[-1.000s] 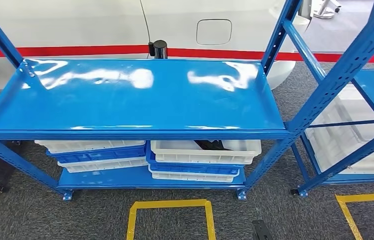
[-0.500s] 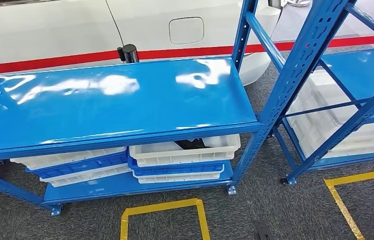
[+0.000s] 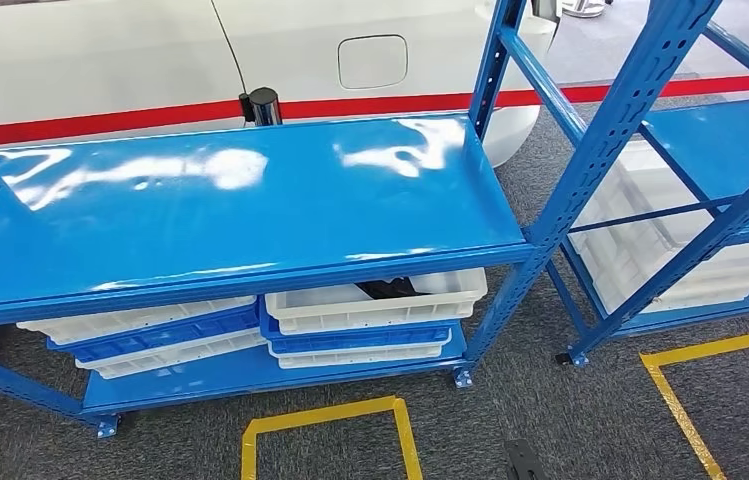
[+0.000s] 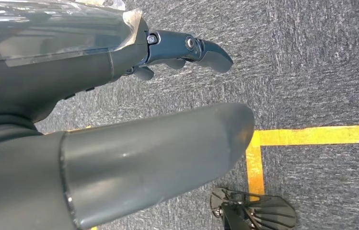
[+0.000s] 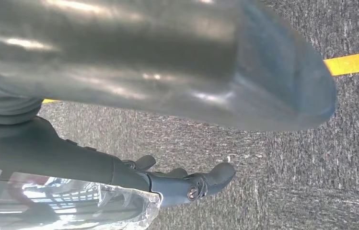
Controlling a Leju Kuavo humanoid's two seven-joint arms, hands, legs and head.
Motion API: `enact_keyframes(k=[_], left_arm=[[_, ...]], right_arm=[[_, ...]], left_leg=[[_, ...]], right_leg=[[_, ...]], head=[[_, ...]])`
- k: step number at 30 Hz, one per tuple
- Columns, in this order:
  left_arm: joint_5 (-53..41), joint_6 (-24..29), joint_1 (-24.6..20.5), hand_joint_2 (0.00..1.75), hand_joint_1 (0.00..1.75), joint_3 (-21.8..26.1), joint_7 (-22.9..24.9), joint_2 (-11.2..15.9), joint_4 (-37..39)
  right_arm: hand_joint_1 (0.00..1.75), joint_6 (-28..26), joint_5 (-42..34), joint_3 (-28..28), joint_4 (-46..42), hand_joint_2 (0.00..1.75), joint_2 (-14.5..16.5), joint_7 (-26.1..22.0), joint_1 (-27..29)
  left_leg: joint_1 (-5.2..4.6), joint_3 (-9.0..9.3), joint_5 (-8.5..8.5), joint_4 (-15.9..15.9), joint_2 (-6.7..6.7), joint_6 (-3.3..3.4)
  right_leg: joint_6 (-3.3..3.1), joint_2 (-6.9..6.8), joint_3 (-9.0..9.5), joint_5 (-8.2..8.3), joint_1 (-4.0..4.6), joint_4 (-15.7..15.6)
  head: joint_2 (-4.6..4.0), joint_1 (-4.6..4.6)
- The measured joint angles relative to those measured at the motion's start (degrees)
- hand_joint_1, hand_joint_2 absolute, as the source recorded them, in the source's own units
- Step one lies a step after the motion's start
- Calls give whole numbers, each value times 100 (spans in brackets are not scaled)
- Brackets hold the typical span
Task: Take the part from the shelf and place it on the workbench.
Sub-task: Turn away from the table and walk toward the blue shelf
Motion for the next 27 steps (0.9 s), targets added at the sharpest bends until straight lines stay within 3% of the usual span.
enact_keyframes(k=[6,8,10,12,13,14,15,16,18,20,23,25,27], left_arm=[[0,9,-1,0,0,0,18,-1,0],[0,10,-3,0,0,0,19,-9,0],[-1,11,-4,0,0,0,20,-14,0],[-4,11,-3,0,0,1,20,-16,0],[-5,11,-2,0,0,1,20,-20,0],[-7,11,-1,0,0,2,20,-23,0],[-7,11,-2,0,0,2,20,-24,0],[-7,11,-2,0,0,2,21,-26,0],[-8,12,-4,0,0,2,26,-26,0],[-9,17,-5,0,0,0,34,-21,0],[-9,31,-2,0,0,-1,42,-19,0],[-13,46,0,0,0,-1,45,-20,0],[-15,60,1,0,0,-1,46,-17,0]], right_arm=[[0,0,14,0,0,0,8,-4,0],[0,-1,14,0,0,0,6,-4,2],[0,-2,14,0,0,0,3,-4,0],[0,-2,14,0,0,0,-4,-4,2],[0,-3,14,0,0,0,-9,-4,8],[0,-4,14,0,0,0,-12,-4,16],[0,-5,14,0,0,0,-14,-4,21],[0,-8,15,0,0,0,-17,-4,22],[0,-14,19,0,0,0,-17,-2,8],[0,-23,26,0,0,0,-9,5,-3],[0,-33,30,0,0,0,-1,17,-4],[0,-36,31,0,0,0,1,23,-4],[0,-37,33,0,0,0,2,28,-4]], left_leg=[[-44,-1,-13,0,1,99],[-3,47,48,-62,25,166],[44,82,111,-116,60,224],[51,55,130,-119,78,230],[52,40,138,-117,85,221],[57,29,146,-115,89,207],[67,22,154,-112,91,190],[79,17,160,-105,91,167],[88,0,171,-86,88,96],[77,-24,196,-60,78,15],[96,-103,166,7,64,-89],[122,-275,-201,384,49,-136],[126,-512,-703,1092,37,-163]], right_leg=[[92,1,5,1,-48,-17],[117,-7,-27,-67,-50,60],[84,-24,-217,-344,-47,513],[57,-32,-532,-699,-44,1278],[75,-33,-631,-790,-50,1547],[116,-37,-629,-788,-59,1611],[174,-45,-507,-693,-73,1431],[239,-62,-278,-539,-92,1037],[281,-81,157,-291,-98,267],[209,-64,279,-213,-68,10],[53,-43,161,-148,-86,28],[-90,-51,61,-65,-105,19],[-181,-65,-45,21,-65,26]], head=[[0,-1],[1,2],[1,18],[0,30],[0,28],[0,28],[0,28],[0,28],[0,26],[0,24],[0,19],[0,11],[0,4]])
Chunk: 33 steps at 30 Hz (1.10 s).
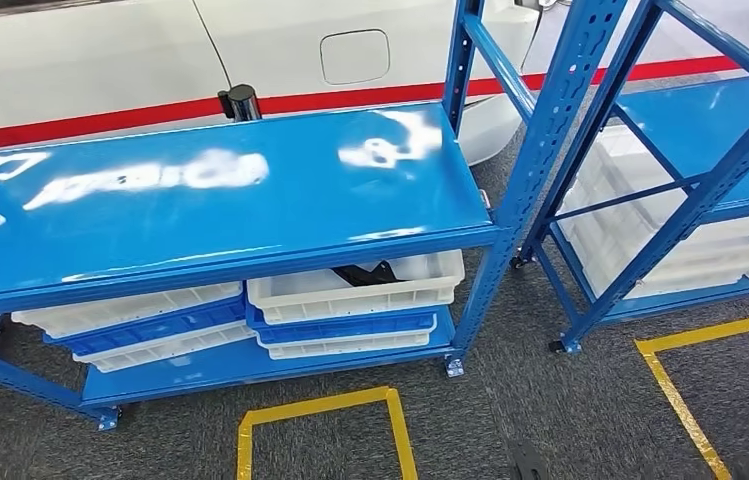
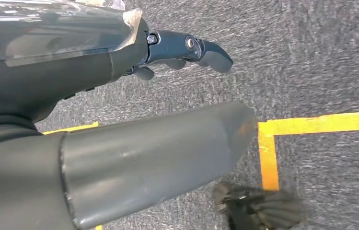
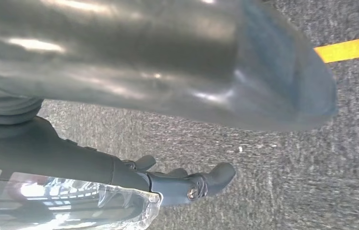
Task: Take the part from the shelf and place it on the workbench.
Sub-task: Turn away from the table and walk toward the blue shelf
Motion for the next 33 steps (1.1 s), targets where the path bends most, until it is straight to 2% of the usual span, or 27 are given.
enact_keyframes(k=[1,2,3,4,6,7,8,11,12,13,15,16,17,18,19,20,21,22,23,24,25,26,27,29,31,32,33], left_arm=[[0,5,1,0,0,0,1,2,0],[-1,8,2,0,0,0,2,3,0],[-1,10,2,0,0,0,3,4,0],[-2,10,1,0,0,0,4,4,0],[-2,13,-13,0,0,0,5,7,0],[-2,15,-20,0,0,0,5,8,0],[-2,19,-25,0,0,0,7,9,0],[-2,27,-29,0,0,0,15,9,2],[-3,27,-34,0,0,0,20,8,2],[-3,29,-36,0,0,1,25,8,3],[-4,33,-35,0,0,2,37,11,2],[-4,34,-30,0,0,2,42,13,2],[-5,35,-27,0,0,2,45,13,2],[-7,37,-27,0,0,2,46,12,2],[-9,39,-27,0,0,2,45,11,2],[-16,43,-27,0,0,2,41,10,2],[-28,49,-28,0,0,2,36,8,2],[-40,56,-29,0,0,2,30,7,2],[-51,67,-30,0,0,2,25,6,2],[-58,80,-31,0,0,2,22,5,2],[-60,93,-31,0,0,2,21,6,2],[-60,107,-30,0,0,2,21,9,2],[-61,115,-28,0,0,2,21,10,2],[-62,122,-21,0,0,2,22,9,3],[-63,122,-16,0,0,1,22,8,4],[-63,123,-12,0,0,1,22,9,4],[-63,123,-8,0,0,2,22,10,4]], right_arm=[[0,-1,1,0,0,0,1,4,2],[0,-2,1,0,0,0,2,10,3],[0,-4,1,0,0,0,1,17,3],[0,-5,1,0,0,0,1,24,3],[0,-7,4,-1,0,0,4,33,1],[0,-8,7,-2,0,0,5,37,0],[0,-8,10,-2,0,0,5,41,-5],[0,-9,14,-2,0,0,8,46,-5],[0,-9,14,-1,1,0,11,48,1],[0,-8,14,-1,1,0,10,49,6],[0,-8,16,0,2,0,6,50,4],[0,-8,20,0,2,0,2,50,2],[0,-9,26,0,2,0,-2,50,1],[0,-9,34,0,2,0,-3,50,1],[0,-9,43,0,2,0,-4,51,1],[0,-10,50,-1,1,0,-5,51,-1],[0,-11,56,-1,1,0,-5,51,-9],[0,-13,61,-1,0,0,-6,50,-18],[0,-14,64,-1,0,0,-5,50,-25],[0,-14,68,-1,0,0,-4,49,-27],[0,-15,70,-1,0,0,-2,49,-20],[0,-15,74,-2,0,0,3,51,-11],[0,-15,78,-2,0,0,7,53,-3],[0,-15,84,-3,0,0,10,57,1],[0,-15,84,-3,0,0,7,57,9],[0,-15,84,-4,0,0,7,57,17],[0,-15,84,-4,0,0,7,57,26]], left_leg=[[0,-67,-140,296,-2,-5],[0,-46,-157,419,-2,0],[0,85,-66,325,-2,15],[-1,320,88,29,-4,39],[-16,892,301,-803,-22,97],[-35,1068,340,-1087,-32,120],[-59,1140,341,-1242,-39,139],[-101,1040,468,-1321,-16,239],[-95,983,546,-1350,-5,284],[-82,912,633,-1376,12,323],[-80,732,782,-1385,35,355],[-82,643,847,-1381,49,354],[-82,552,908,-1377,60,344],[-80,465,967,-1372,69,332],[-76,387,1018,-1365,75,315],[-73,331,1067,-1352,80,292],[-80,285,1106,-1328,81,263],[-90,259,1140,-1303,83,231],[-102,248,1175,-1281,85,200],[-110,238,1206,-1268,88,169],[-104,235,1235,-1264,89,139],[-89,220,1224,-1241,78,108],[-71,183,1137,-1156,64,78],[-42,-16,734,-649,29,23],[-30,-290,323,119,14,-16],[-27,-351,257,364,8,-25],[-26,-304,308,386,6,-23]], right_leg=[[-18,-4,-58,43,22,3],[-21,-7,-114,88,41,5],[-18,-6,-166,133,55,6],[-8,-3,-213,178,65,6],[33,5,-277,261,85,9],[65,6,-291,302,94,8],[103,5,-301,343,96,5],[220,6,-343,450,85,-24],[221,8,-401,370,92,43],[195,8,-487,186,96,219],[113,5,-674,-358,90,881],[112,4,-722,-545,82,1238],[149,4,-708,-608,77,1486],[215,3,-603,-553,72,1557],[284,1,-403,-435,64,1424],[332,-6,-105,-331,54,1099],[343,-16,264,-310,55,638],[316,-22,575,-365,66,192],[277,-27,787,-447,80,-139],[231,-28,888,-524,98,-319],[180,-26,880,-540,92,-361],[134,-31,856,-518,71,-351],[71,-36,837,-488,50,-348],[-32,-52,782,-422,33,-349],[-75,-63,716,-378,59,-338],[-80,-66,691,-363,71,-331],[-76,-65,679,-355,79,-325]], head=[[0,-1],[0,-1],[0,-1],[0,-1],[0,1],[0,6],[0,5],[0,3],[0,12],[1,19],[1,39],[1,43],[1,43],[1,42],[0,42],[0,42],[0,45],[1,42],[1,39],[1,35],[1,29],[0,28],[0,27],[0,24],[0,23],[0,22],[0,22]])
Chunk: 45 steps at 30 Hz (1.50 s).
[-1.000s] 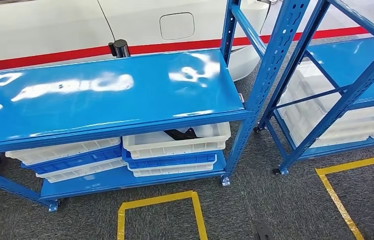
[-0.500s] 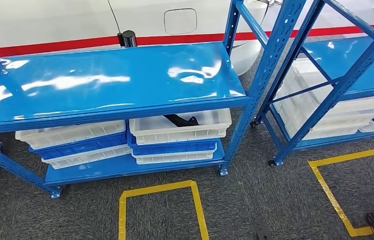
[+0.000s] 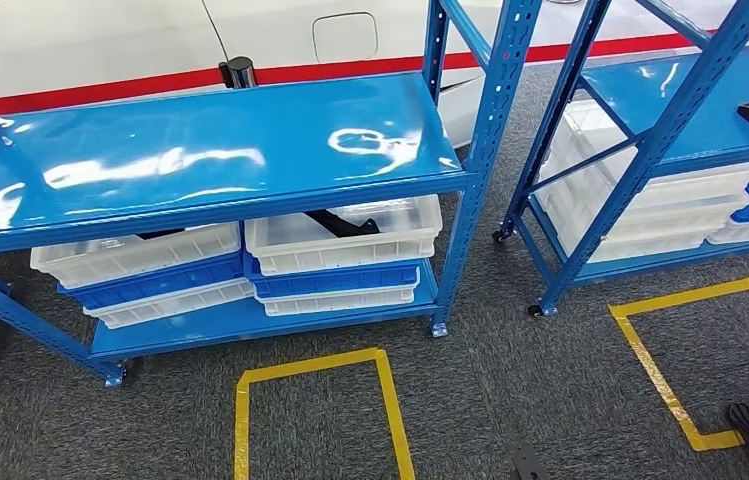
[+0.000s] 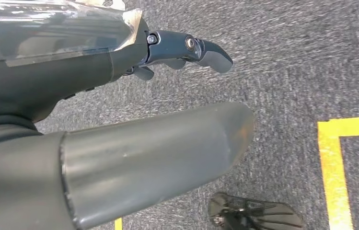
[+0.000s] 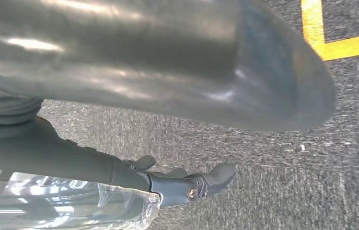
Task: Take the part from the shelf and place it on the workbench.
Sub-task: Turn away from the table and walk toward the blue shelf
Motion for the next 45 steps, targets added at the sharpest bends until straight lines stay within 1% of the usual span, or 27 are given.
enact_keyframes(k=[1,3,4,5,7,9,13,19,21,23,24,25,27,28,29,30,32,33,34,35,37,39,40,42,43,44,45], left_arm=[[0,1,4,0,0,1,0,1,-1],[0,1,4,0,0,0,0,4,-1],[0,1,4,0,0,-1,0,5,-1],[0,1,4,0,0,-1,1,7,0],[0,2,4,0,0,-2,2,6,-1],[0,3,3,0,0,-2,2,5,-1],[-7,26,4,0,0,0,4,10,-2],[-27,107,3,0,0,-2,31,2,-1],[-31,129,3,0,0,-2,38,1,-1],[-37,146,3,0,0,-2,42,-20,0],[-39,158,2,0,0,-2,43,-34,0],[-42,172,2,0,0,-2,46,-49,1],[-48,214,5,0,0,-2,62,-70,1],[-54,235,9,0,0,-2,76,-81,1],[-62,261,13,0,0,-2,91,-95,1],[-74,286,16,0,0,-2,109,-109,1],[-103,341,19,0,0,-2,133,-139,1],[-116,362,20,0,0,-2,144,-148,1],[-124,383,21,0,0,-2,150,-153,1],[-128,401,23,0,0,-2,157,-161,2],[-136,430,41,0,0,-3,170,-180,3],[-143,441,65,0,0,-8,183,-197,4],[-146,445,70,0,0,-12,188,-204,5],[-155,460,70,0,0,-23,195,-215,5],[-161,467,70,0,0,-27,199,-221,5],[-166,475,74,0,0,-30,205,-227,5],[-169,481,78,0,0,-30,212,-233,5]], right_arm=[[0,0,0,-1,0,0,0,0,6],[0,0,0,-1,0,0,4,0,3],[0,0,0,-1,0,0,8,1,-5],[0,0,0,0,0,0,13,1,-12],[0,0,0,0,0,0,17,2,-20],[0,0,4,1,0,0,20,2,-20],[0,1,15,2,0,0,17,2,-25],[0,9,87,2,0,0,13,-21,-25],[0,13,104,2,0,87,21,-44,-27],[0,17,113,2,-1,175,16,-64,-31],[0,18,116,2,-2,175,7,-74,-34],[0,19,117,2,-2,175,-2,-82,-35],[0,21,118,2,-2,175,-11,-93,-29],[0,22,118,2,-2,175,-16,-95,-21],[0,22,118,2,-2,175,-22,-96,-13],[0,22,118,2,-2,175,-30,-97,-8],[0,22,118,2,-1,175,-40,-98,-9],[0,27,118,2,1,175,-31,-100,-10],[0,31,118,2,3,175,-23,-103,-11],[0,34,117,1,5,175,-19,-105,-9],[0,37,115,0,7,175,-14,-108,-1],[0,37,114,-1,7,175,-7,-109,-7],[0,36,113,-1,7,175,-8,-111,-10],[0,35,110,-1,7,87,-11,-113,2],[0,35,110,-2,7,44,-13,-113,13],[0,34,113,-2,7,0,-13,-114,18],[0,31,115,-2,7,0,-13,-115,16]], left_leg=[[0,160,145,-208,-1,12],[-5,645,463,-984,-13,64],[-16,830,551,-1309,-20,95],[-31,929,574,-1503,-27,123],[-53,943,560,-1632,-26,151],[-65,916,559,-1675,-24,155],[-104,900,560,-1668,-25,174],[-122,879,588,-1662,-24,224],[-133,873,597,-1673,-30,286],[-92,923,675,-1806,-38,369],[-63,950,727,-1887,-41,395],[-35,965,770,-1945,-48,405],[-21,931,802,-1959,-78,398],[-10,911,810,-1954,-104,381],[8,893,817,-1942,-140,354],[37,873,819,-1917,-186,315],[105,811,791,-1805,-293,195],[125,768,763,-1724,-345,125],[129,729,743,-1661,-389,68],[124,701,734,-1626,-422,27],[145,672,753,-1621,-481,-16],[164,573,633,-1453,-376,-33],[160,451,474,-1204,-272,-33],[137,76,65,-410,-89,-19],[131,-83,-65,-61,-56,-6],[123,-159,-94,116,-40,19],[110,-109,-11,50,-33,57]], right_leg=[[3,2,5,4,4,5],[12,7,22,4,16,13],[27,11,13,6,29,18],[45,13,4,9,43,24],[84,16,-35,19,65,46],[95,15,-66,26,64,63],[103,14,-125,33,36,56],[165,15,-150,74,12,51],[222,7,-137,109,-6,7],[271,2,-131,99,-8,9],[262,6,-191,12,3,143],[242,11,-319,-134,-2,411],[224,19,-703,-477,-38,1185],[251,19,-849,-569,-68,1481],[308,19,-901,-567,-102,1582],[395,22,-827,-462,-140,1430],[591,109,-465,-145,-227,700],[628,172,-326,-31,-249,394],[607,223,-262,21,-257,245],[543,242,-271,17,-243,245],[398,170,-306,30,-224,295],[304,92,-319,59,-214,313],[267,50,-335,77,-201,312],[227,-51,-351,90,-148,315],[216,-108,-363,89,-117,315],[209,-155,-370,85,-91,315],[204,-189,-369,81,-69,315]], head=[[0,0],[0,1],[1,2],[1,3],[1,6],[0,8],[0,10],[0,9],[0,6],[0,6],[0,9],[0,13],[0,15],[0,15],[0,14],[0,14],[1,14],[1,25],[1,27],[1,27],[1,15],[0,1],[0,-10],[0,-23],[0,-25],[0,-24],[0,-24]])
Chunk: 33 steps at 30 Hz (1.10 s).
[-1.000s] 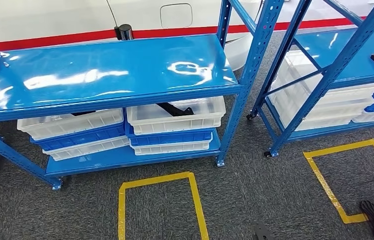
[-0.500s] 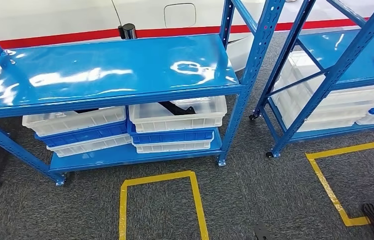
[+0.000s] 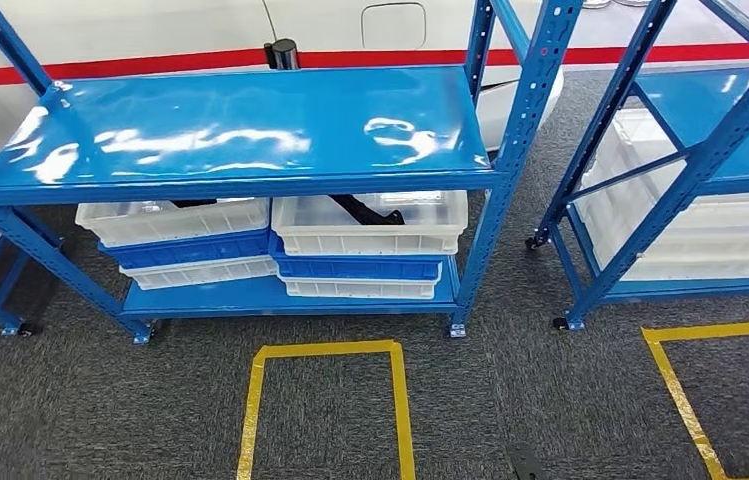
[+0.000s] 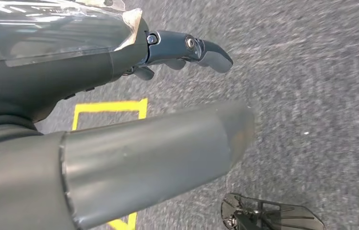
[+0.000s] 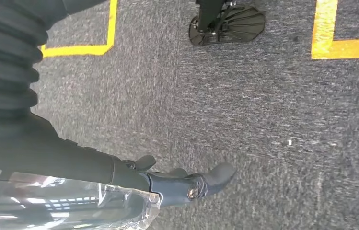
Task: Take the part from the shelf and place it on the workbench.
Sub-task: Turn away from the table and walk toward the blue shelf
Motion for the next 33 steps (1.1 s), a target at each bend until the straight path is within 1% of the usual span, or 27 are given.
enact_keyframes(k=[1,2,3,4,5,6,7,8,10,13,14,17,22,23,25,28,29,32,33], left_arm=[[-1,7,3,0,0,0,6,-4,0],[-1,16,4,0,0,0,9,-7,0],[-1,25,2,0,0,0,11,-8,0],[-1,34,-2,0,0,-1,11,-10,0],[-1,39,-5,0,0,-2,11,-18,0],[-1,42,-6,0,0,-3,11,-27,0],[1,44,-3,0,0,-4,12,-37,0],[2,46,-1,0,0,-3,13,-43,0],[6,49,-1,0,0,-3,12,-43,0],[17,61,-3,0,0,-3,12,-54,1],[25,69,-4,0,0,-3,16,-60,1],[38,83,-6,0,0,-2,30,-68,0],[41,83,-5,0,0,-2,33,-68,0],[43,79,-5,0,0,-1,35,-68,1],[48,61,-5,0,0,2,48,-63,2],[57,96,-5,0,0,6,49,-80,2],[58,114,-5,0,0,7,42,-91,2],[58,139,-6,131,0,7,25,-101,2],[58,149,-6,175,0,7,21,-101,2]], right_arm=[[0,-9,3,1,0,0,1,-2,-8],[0,-22,6,1,0,0,3,-3,-20],[0,-39,7,0,-1,0,8,-3,-31],[0,-58,10,-1,-1,0,13,-4,-39],[0,-73,14,-1,-2,0,10,-4,-42],[0,-85,21,0,-2,0,8,-5,-41],[0,-96,33,1,-2,0,3,-5,-39],[0,-102,45,1,-2,0,1,-5,-37],[0,-112,66,1,-2,0,5,-5,-36],[0,-118,74,1,-2,131,-1,-14,-37],[0,-119,74,1,-2,175,-4,-25,-37],[0,-119,69,1,-2,175,-5,-52,-35],[0,-119,61,1,-2,175,-4,-64,-36],[0,-119,54,-1,-2,175,-4,-73,-36],[0,-139,45,-16,-2,175,2,-84,-37],[0,-198,101,-34,-2,175,1,-90,-41],[0,-207,108,-34,-2,131,-4,-95,-41],[0,-236,120,-34,-2,0,-8,-100,-39],[0,-252,129,-34,-2,0,-8,-101,-39]], left_leg=[[-21,159,160,-273,6,51],[-51,386,339,-673,21,117],[-86,599,459,-1052,55,174],[-121,743,526,-1322,88,209],[-143,814,547,-1470,118,188],[-163,824,540,-1511,134,146],[-180,819,550,-1518,132,105],[-197,819,557,-1524,128,78],[-238,820,550,-1521,124,112],[-258,821,544,-1521,122,156],[-266,818,539,-1515,122,172],[-288,812,527,-1498,125,207],[-287,810,525,-1497,125,217],[-286,809,524,-1497,125,224],[-302,797,525,-1492,122,262],[-298,780,562,-1514,105,284],[-293,780,570,-1519,105,277],[-298,780,566,-1517,106,284],[-299,780,566,-1517,106,284]], right_leg=[[-4,-23,6,-3,17,-1],[-7,-37,12,-6,26,-2],[-4,-50,13,-10,54,4],[1,-60,7,-14,69,8],[-10,-66,-8,-27,96,21],[-16,-74,-27,-36,119,33],[-22,-78,-42,-41,118,37],[-29,-80,-51,-45,120,42],[-10,-82,-56,-35,93,29],[16,-81,-55,-19,73,-4],[35,-80,-51,-8,67,-19],[75,-79,-46,15,48,-46],[80,-80,-47,17,42,-45],[82,-80,-47,17,40,-44],[112,-84,-32,25,32,-56],[109,-98,-36,31,33,-74],[95,-98,-47,29,37,-76],[106,-97,-47,37,36,-80],[109,-97,-48,38,36,-80]], head=[[0,1],[0,1],[0,2],[0,3],[1,5],[1,8],[1,10],[1,11],[0,11],[0,11],[0,11],[0,12],[0,10],[0,10],[0,9],[0,9],[0,10],[0,9],[0,9]])
